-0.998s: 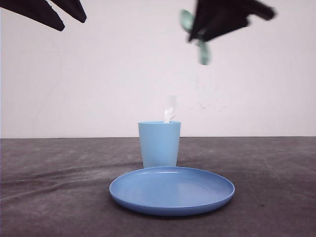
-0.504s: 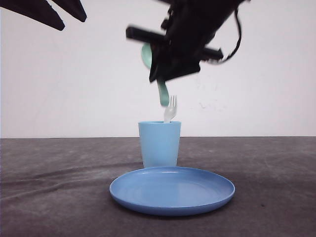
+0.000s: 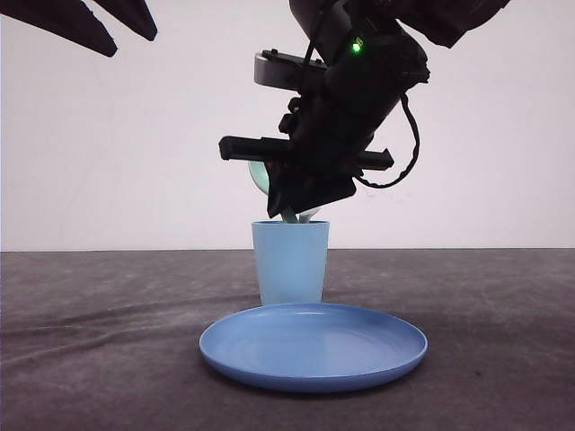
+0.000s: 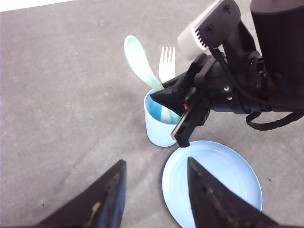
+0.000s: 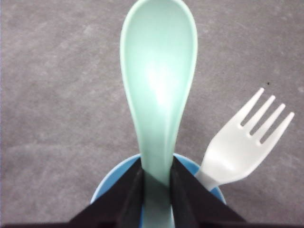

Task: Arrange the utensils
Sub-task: 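Release the spoon into the cup beside the fork and raise the right gripper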

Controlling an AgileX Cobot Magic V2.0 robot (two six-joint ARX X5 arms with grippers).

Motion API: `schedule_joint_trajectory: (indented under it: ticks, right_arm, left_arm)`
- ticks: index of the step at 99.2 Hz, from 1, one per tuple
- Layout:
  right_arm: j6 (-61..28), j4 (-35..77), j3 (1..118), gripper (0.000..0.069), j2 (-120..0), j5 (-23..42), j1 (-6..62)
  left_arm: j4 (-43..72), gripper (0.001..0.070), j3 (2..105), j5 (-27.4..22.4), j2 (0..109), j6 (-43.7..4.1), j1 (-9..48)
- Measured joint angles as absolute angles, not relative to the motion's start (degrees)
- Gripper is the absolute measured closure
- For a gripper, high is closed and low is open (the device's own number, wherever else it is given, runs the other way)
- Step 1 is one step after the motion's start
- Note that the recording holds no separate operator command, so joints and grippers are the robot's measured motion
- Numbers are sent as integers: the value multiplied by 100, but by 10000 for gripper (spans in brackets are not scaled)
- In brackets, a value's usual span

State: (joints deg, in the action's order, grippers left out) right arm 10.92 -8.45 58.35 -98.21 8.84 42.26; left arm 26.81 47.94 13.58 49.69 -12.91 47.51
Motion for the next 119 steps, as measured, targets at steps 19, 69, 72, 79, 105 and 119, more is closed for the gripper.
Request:
schedule_joint_trajectory:
  ticks: [19,69,72,79,105,119]
  right_arm:
    - [1118,-836,5835,502,-9821,884,4200]
    - [1227,-139,5835,371,-8823,880,4278]
    - [1227,-21,5835,371,-8667,880,4303]
    - [1225,305,5835,351,-8311,864,4353]
    - [1271,1653,5835,34,-7225,854,4558]
    - [1507,2292,5835,12,-7109,847,4619]
  left_arm:
    - [2681,476,4794,1358,4969,-1291,4753]
    - [2679,476,4794,1358,4969,-1291,4753]
    - [2681,476,4794,1358,4969,-1291,4753]
    - [2679,476,4794,1358,4969,-1291,4753]
    - [2657,476,4794,1358,4969,-1288,4753]
    - [2650,476,4794,1358,4969,-1288,4753]
